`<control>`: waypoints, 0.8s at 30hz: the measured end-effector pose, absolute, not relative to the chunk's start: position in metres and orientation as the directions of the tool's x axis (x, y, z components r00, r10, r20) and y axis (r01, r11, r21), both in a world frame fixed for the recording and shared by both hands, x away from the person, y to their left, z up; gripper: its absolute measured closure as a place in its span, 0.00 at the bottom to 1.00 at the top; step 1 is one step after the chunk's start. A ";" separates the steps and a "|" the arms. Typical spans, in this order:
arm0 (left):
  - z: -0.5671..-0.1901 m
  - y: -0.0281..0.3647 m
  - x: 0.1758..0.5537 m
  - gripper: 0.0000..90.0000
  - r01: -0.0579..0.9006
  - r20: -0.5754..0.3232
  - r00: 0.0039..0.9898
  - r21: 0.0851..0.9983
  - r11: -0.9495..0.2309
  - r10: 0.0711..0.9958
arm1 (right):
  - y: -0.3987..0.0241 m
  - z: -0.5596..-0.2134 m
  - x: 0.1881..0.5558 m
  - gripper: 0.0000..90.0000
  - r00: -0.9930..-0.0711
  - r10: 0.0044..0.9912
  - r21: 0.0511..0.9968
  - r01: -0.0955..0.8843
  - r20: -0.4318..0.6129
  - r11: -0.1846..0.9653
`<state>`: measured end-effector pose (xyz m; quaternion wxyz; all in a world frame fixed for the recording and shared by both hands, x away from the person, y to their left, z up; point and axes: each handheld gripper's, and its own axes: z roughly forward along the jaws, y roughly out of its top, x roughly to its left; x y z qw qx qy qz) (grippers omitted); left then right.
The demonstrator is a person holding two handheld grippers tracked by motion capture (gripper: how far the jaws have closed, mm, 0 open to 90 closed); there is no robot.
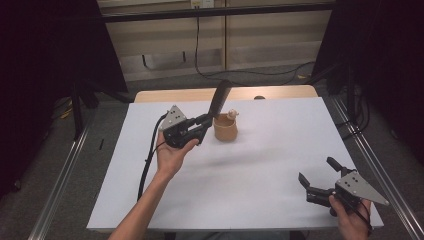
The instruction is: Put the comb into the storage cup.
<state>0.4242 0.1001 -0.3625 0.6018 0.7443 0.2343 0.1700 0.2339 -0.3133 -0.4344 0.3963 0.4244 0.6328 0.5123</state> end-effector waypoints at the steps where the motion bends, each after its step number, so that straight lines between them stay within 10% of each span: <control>1: -0.363 0.100 0.425 0.81 0.144 -0.027 0.832 0.975 -0.168 0.554 | -0.313 -0.434 0.234 0.00 -0.326 0.943 0.985 0.134 -0.064 0.113; 24: -0.356 0.086 0.452 0.81 0.143 -0.038 0.807 0.981 -0.132 0.590 | -0.313 -0.434 0.234 0.00 -0.327 0.942 0.985 0.129 -0.069 0.117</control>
